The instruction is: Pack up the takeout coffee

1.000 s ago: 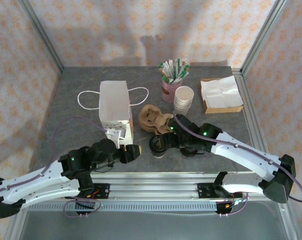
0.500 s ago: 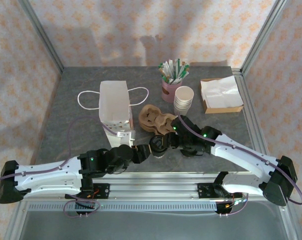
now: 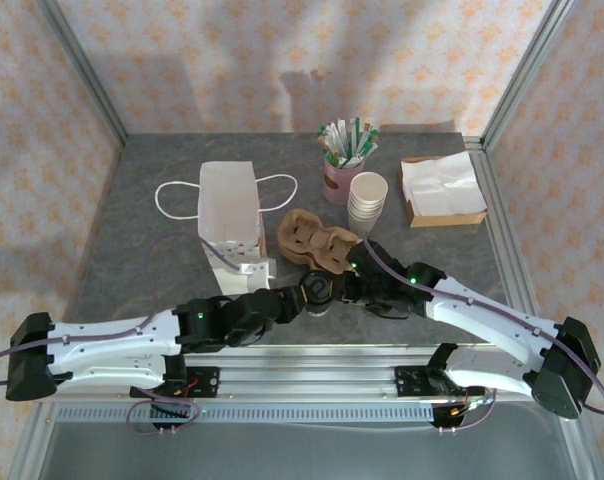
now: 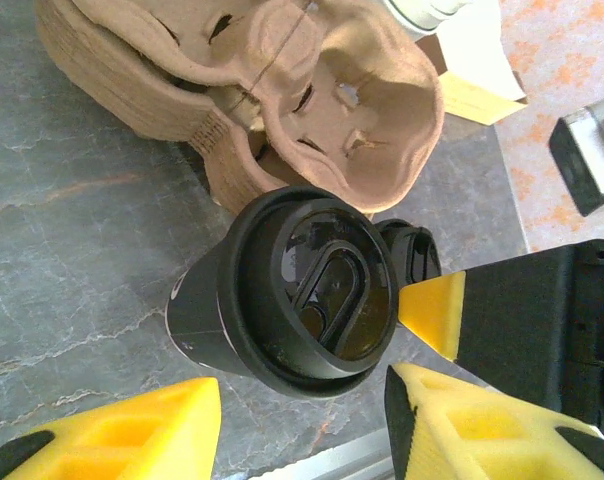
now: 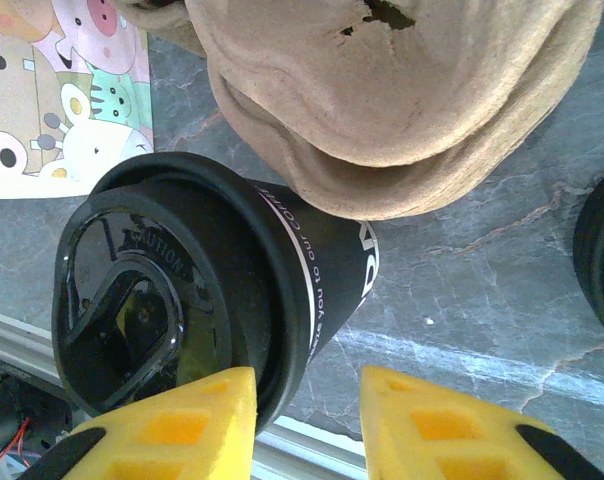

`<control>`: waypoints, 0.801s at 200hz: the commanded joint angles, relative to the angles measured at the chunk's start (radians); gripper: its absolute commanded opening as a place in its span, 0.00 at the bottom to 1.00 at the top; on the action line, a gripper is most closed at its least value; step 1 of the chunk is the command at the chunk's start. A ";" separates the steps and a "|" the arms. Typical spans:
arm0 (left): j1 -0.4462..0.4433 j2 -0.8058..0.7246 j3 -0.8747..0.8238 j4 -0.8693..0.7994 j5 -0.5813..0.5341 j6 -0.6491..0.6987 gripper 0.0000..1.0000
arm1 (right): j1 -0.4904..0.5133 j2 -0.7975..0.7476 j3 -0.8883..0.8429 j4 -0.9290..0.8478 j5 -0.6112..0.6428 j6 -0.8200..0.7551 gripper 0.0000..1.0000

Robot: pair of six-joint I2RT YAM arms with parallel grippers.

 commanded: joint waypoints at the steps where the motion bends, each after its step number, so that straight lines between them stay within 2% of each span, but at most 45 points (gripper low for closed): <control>1: -0.005 0.043 0.051 0.026 -0.047 -0.031 0.48 | -0.004 0.009 -0.009 0.028 0.000 0.013 0.32; 80: -0.005 0.183 0.120 0.014 -0.083 -0.054 0.52 | -0.004 0.013 -0.044 0.041 0.006 0.012 0.31; 160: -0.005 0.281 0.150 -0.063 -0.169 -0.093 0.54 | -0.004 0.015 -0.067 0.056 0.003 0.009 0.31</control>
